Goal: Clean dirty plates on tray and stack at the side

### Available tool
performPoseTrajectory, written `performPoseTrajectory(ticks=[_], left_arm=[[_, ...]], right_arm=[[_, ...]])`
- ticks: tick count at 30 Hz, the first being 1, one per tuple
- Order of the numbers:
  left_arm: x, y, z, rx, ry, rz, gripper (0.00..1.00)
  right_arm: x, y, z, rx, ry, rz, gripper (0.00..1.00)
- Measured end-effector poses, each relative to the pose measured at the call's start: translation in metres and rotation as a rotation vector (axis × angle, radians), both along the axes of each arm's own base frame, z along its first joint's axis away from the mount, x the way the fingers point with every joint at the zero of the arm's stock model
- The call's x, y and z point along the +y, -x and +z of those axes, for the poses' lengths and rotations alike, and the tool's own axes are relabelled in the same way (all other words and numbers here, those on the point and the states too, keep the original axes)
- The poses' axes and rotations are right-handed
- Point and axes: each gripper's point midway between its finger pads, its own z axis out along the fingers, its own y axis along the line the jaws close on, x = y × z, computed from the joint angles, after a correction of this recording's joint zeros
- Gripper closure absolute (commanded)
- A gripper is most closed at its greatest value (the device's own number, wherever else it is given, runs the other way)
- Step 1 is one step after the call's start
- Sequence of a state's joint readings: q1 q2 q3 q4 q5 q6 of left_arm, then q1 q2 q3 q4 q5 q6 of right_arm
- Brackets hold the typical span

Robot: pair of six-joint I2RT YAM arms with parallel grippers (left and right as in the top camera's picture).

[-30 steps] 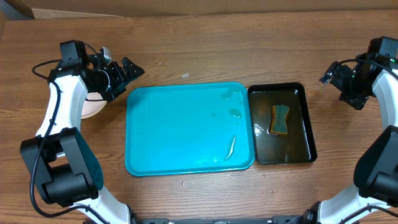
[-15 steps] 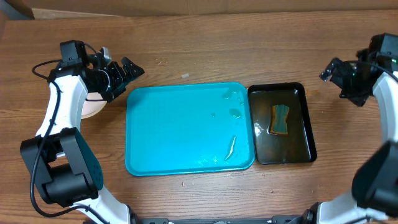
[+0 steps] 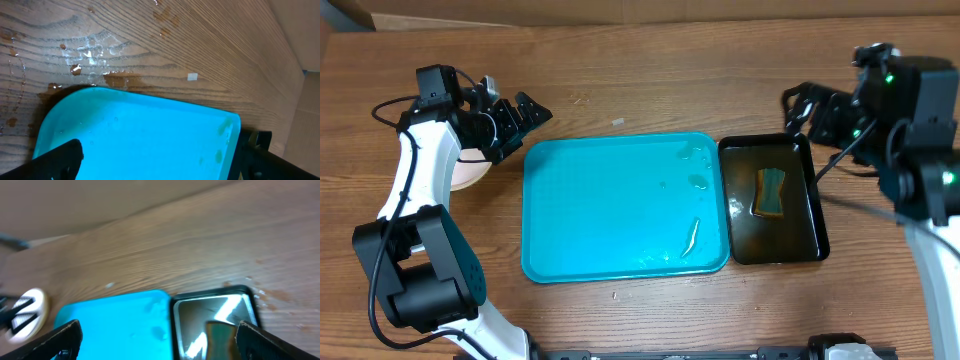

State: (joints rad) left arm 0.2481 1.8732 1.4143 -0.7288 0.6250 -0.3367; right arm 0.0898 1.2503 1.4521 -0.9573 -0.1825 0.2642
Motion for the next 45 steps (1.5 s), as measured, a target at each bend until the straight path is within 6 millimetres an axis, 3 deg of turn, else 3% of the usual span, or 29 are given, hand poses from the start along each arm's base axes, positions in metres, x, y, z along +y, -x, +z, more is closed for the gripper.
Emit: performPoseTrajectory(ticks=[3, 7, 15, 19, 22, 27, 36, 45], left_arm=[[0.0, 0.0, 0.0, -0.001, 0.0, 0.0, 0.0], [0.0, 0.0, 0.0, 0.0, 0.0, 0.0, 0.0], [0.0, 0.0, 0.0, 0.0, 0.0, 0.0, 0.0], [0.0, 0.0, 0.0, 0.0, 0.0, 0.0, 0.0], [0.0, 0.0, 0.0, 0.0, 0.0, 0.0, 0.0], [0.0, 0.0, 0.0, 0.0, 0.0, 0.0, 0.0], [0.0, 0.0, 0.0, -0.001, 0.0, 0.0, 0.0], [0.0, 0.0, 0.0, -0.001, 0.0, 0.0, 0.0]], right_arm=[[0.018, 0.021, 0.016, -0.042, 0.002, 0.059, 0.0], [0.013, 0.043, 0.049, -0.156, 0.002, 0.053, 0.0], [0.002, 0.093, 0.153, -0.68, 0.055, 0.074, 0.0], [-0.006, 0.127, 0.171, -0.88, 0.075, 0.059, 0.0], [-0.011, 0.142, 0.165, -0.958, 0.086, 0.043, 0.0], [-0.013, 0.147, 0.134, -1.029, 0.091, 0.032, 0.0], [-0.015, 0.164, 0.101, -1.277, 0.075, 0.004, 0.0], [-0.013, 0.145, 0.02, -1.242, 0.075, 0.008, 0.0]])
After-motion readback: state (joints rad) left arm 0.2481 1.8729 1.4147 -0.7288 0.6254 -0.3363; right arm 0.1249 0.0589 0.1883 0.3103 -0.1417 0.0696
